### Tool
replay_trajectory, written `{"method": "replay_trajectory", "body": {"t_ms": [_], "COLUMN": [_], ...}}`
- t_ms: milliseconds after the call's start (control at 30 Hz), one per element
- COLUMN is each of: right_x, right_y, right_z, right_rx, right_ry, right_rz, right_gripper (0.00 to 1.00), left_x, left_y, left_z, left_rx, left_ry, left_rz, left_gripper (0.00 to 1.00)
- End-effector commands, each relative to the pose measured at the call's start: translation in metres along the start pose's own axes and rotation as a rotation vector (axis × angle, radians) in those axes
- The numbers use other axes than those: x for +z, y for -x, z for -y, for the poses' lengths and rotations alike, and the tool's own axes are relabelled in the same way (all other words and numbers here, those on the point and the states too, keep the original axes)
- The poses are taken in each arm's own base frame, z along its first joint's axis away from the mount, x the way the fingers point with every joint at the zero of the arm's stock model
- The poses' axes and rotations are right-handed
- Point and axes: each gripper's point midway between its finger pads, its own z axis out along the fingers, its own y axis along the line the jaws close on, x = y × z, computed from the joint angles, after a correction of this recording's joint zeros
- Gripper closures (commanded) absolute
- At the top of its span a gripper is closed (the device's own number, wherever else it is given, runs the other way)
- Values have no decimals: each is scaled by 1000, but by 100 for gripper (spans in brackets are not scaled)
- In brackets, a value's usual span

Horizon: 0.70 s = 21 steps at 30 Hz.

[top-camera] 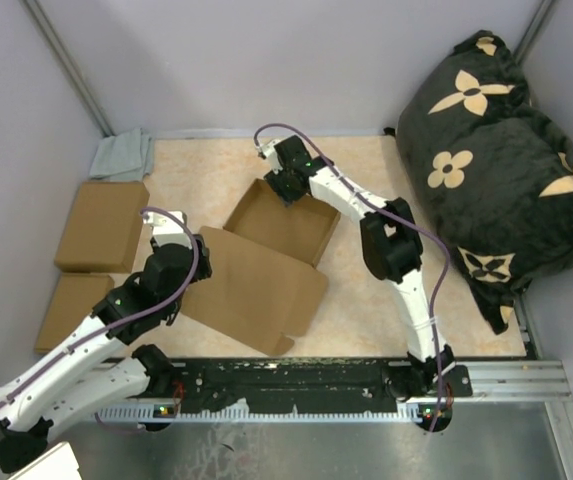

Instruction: Fold the paper box

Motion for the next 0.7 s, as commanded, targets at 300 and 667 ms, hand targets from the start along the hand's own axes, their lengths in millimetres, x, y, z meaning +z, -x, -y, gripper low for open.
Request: {"method": "replay_trajectory", "body": {"t_ms": [300,667], "right_x": [5,3], "right_y": [21,-37], "right_z": [9,61], "right_rx": [-70,349], "right_ry": [33,-33], "right_rz": [32,-111], "right_gripper": [47,100], "left_x": [0,-1], "left_y": [3,3], "left_z": [-3,-3], "left_rx": [-17,-20], "left_ry": [6,7], "left_rz": [17,18], "left_gripper": [39,39]}}
